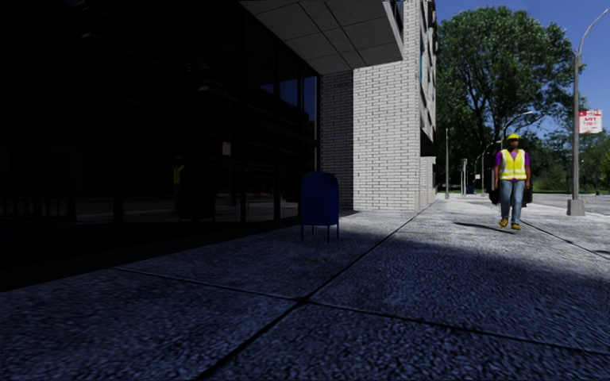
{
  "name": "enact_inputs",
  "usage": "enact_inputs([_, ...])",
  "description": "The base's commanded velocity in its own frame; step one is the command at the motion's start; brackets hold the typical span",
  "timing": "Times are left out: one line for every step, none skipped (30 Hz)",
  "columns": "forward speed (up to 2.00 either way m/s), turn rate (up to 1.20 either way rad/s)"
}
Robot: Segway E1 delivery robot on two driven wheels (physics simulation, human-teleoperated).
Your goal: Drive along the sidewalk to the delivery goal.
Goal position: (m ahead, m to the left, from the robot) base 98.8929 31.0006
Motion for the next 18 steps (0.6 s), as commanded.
enact_inputs([1.29,-0.49])
enact_inputs([1.29,-0.49])
enact_inputs([1.29,-0.49])
enact_inputs([1.29,-0.49])
enact_inputs([1.29,-0.49])
enact_inputs([1.29,-0.49])
enact_inputs([1.29,-0.49])
enact_inputs([2.0,-0.49])
enact_inputs([2.0,-0.49])
enact_inputs([2.0,-0.49])
enact_inputs([2.0,-0.49])
enact_inputs([2.0,-0.49])
enact_inputs([2.0,-0.49])
enact_inputs([2.0,-0.49])
enact_inputs([2.0,-0.49])
enact_inputs([2.0,-0.49])
enact_inputs([2.0,-0.49])
enact_inputs([2.0,-0.48])
